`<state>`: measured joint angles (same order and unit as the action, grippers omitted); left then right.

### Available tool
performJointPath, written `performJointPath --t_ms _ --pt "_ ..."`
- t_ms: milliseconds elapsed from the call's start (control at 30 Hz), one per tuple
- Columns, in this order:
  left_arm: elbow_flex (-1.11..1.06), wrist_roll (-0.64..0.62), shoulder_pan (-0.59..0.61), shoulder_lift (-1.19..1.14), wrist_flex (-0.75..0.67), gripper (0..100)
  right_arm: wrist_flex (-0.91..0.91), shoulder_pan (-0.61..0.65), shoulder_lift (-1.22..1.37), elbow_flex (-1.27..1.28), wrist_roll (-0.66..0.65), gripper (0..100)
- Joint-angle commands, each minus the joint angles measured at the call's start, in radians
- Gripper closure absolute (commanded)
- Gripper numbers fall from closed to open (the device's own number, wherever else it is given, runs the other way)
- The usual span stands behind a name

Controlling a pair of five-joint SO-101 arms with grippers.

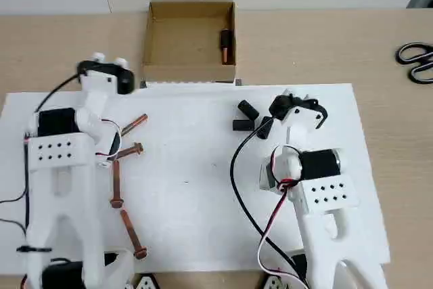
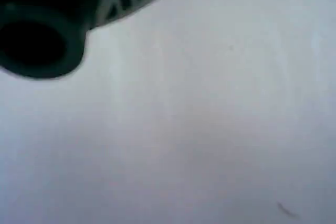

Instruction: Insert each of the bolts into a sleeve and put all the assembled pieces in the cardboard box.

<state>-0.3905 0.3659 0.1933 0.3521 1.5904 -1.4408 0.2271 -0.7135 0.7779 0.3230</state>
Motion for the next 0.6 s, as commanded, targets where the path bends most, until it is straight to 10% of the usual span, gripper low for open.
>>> performJointPath --t_ms 0,567 --pt "0.039 0.193 0.005 -0.037 0.006 99 0.019 -0.012 -0.025 0.015 -0.008 99.5" --pt "0.177 0.724 -0.011 -0.239 0.066 93 0.127 -0.088 -0.016 0.020 -0.008 99.5"
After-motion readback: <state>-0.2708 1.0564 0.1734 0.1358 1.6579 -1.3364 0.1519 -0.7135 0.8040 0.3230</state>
